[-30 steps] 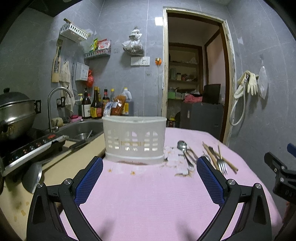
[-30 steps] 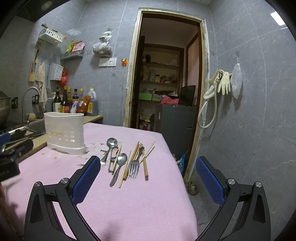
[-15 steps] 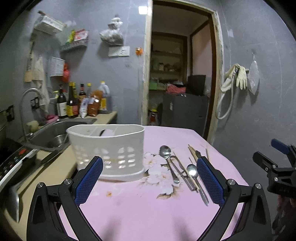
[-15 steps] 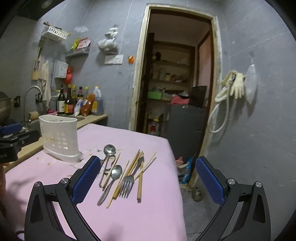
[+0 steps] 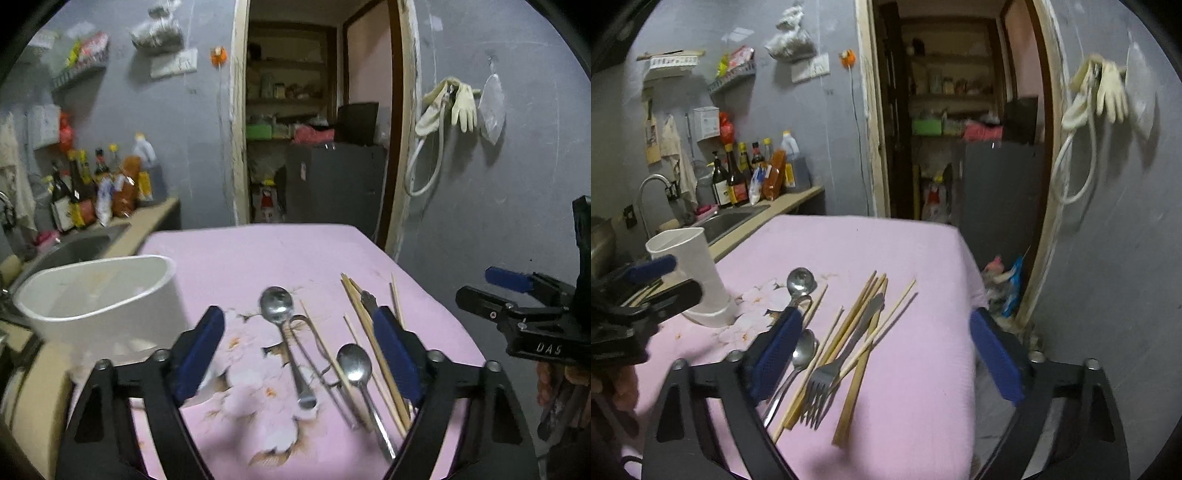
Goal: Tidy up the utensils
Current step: 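Move the left tool to the steel spoon while the right tool approaches the wooden chopsticks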
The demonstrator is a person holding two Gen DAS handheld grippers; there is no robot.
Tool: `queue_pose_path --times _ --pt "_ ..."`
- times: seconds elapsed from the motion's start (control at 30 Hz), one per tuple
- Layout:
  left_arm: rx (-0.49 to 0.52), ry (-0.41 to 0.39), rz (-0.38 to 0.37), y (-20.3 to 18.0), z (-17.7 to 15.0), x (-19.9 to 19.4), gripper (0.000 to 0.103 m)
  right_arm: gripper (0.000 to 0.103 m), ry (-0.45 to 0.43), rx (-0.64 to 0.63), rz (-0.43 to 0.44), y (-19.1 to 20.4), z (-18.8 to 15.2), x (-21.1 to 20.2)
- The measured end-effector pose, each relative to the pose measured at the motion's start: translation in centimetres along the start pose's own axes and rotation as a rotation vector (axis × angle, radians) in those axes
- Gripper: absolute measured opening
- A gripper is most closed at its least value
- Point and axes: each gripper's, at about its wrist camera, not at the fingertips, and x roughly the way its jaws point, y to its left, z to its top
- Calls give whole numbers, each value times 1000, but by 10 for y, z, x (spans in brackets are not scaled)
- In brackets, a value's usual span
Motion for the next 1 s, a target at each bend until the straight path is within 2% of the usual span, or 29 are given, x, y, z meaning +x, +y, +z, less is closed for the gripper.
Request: queue_pose_path --times 0.03,0.1,0.23,0.37,0.43,0.57,0.7,1.0 --pt "-2 15 -6 1 2 10 68 77 14 5 13 -2 1 6" --pt "5 45 2 2 7 31 56 71 51 28 44 -8 2 18" --pt "10 107 17 4 12 65 46 58 123 91 98 -17 4 41" --pt "7 147 40 10 13 89 46 48 184 136 129 -22 7 63" --pt "6 169 53 15 11 99 46 39 209 158 138 -23 8 72" --pt "-48 219 62 32 9 117 46 33 256 216 156 -28 6 87" --pt "-71 246 54 40 8 127 46 23 268 232 156 -30 6 95" --pt "-96 301 35 43 9 146 45 16 296 277 170 -34 3 107"
